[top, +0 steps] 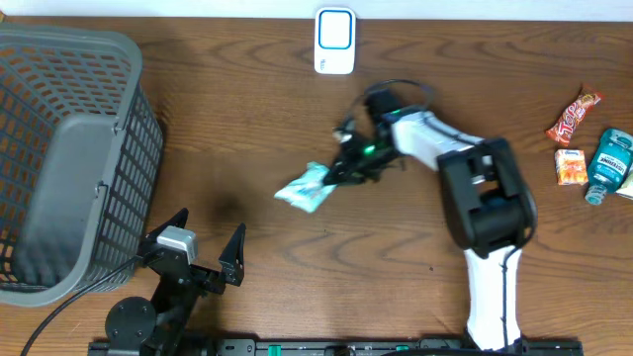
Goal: Scan the item barcode
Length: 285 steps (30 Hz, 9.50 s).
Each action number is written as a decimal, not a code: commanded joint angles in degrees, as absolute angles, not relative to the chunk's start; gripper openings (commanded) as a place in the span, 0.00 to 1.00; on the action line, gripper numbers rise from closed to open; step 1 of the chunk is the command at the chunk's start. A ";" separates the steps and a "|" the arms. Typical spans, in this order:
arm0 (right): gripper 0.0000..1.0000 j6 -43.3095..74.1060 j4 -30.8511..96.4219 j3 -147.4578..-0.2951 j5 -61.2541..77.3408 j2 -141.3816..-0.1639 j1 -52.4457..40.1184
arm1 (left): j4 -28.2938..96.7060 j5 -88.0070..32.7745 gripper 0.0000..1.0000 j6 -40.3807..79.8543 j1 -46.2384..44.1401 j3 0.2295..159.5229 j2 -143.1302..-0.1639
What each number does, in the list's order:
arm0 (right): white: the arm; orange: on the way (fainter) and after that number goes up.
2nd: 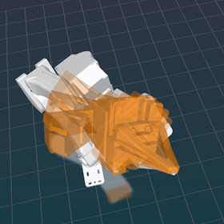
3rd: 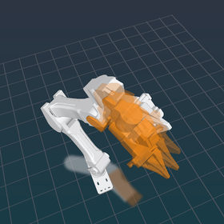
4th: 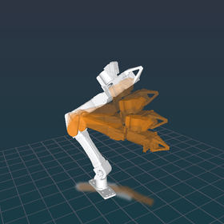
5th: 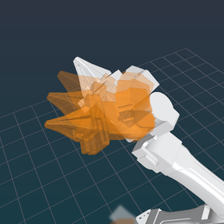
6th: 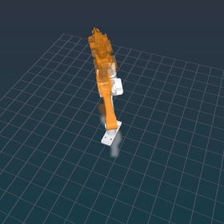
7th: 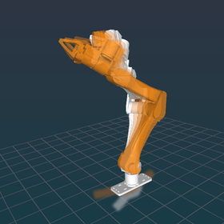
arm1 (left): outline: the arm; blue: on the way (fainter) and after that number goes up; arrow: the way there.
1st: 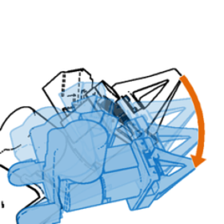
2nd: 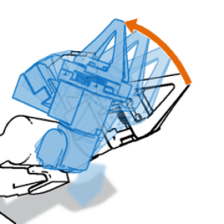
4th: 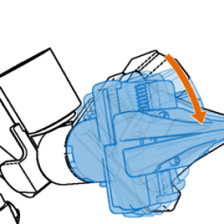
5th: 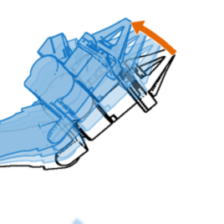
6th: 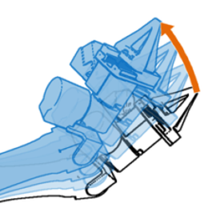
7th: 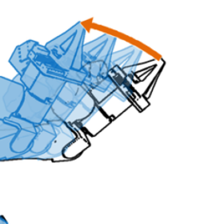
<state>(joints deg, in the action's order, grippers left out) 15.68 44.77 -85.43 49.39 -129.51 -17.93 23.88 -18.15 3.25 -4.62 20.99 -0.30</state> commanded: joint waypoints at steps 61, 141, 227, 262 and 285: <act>0.99 30.35 51.57 -64.88 -17.96 -96.77 -42.74 | 23.79 -18.85 0.98 3.97 -4.84 20.95 -0.16; 0.01 -0.82 26.61 -63.51 77.87 -105.71 -22.11 | 23.79 -18.85 0.98 3.97 -4.84 20.95 -0.16; 0.01 42.83 15.66 -43.86 26.98 -85.06 -25.43 | 23.79 -18.85 0.98 3.97 -4.84 20.95 -0.16; 0.01 -24.82 -25.45 -43.81 1.10 -85.91 -30.06 | 23.79 -18.85 0.98 3.97 -4.84 20.95 -0.16; 0.01 -31.14 -49.39 -87.77 -3.92 -130.98 -23.33 | 23.79 -18.85 0.98 3.97 -4.84 20.95 -0.16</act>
<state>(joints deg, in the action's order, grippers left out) -31.11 -49.76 -83.31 -4.49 -128.31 -23.49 23.94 -18.15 3.25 -4.62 20.97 -0.36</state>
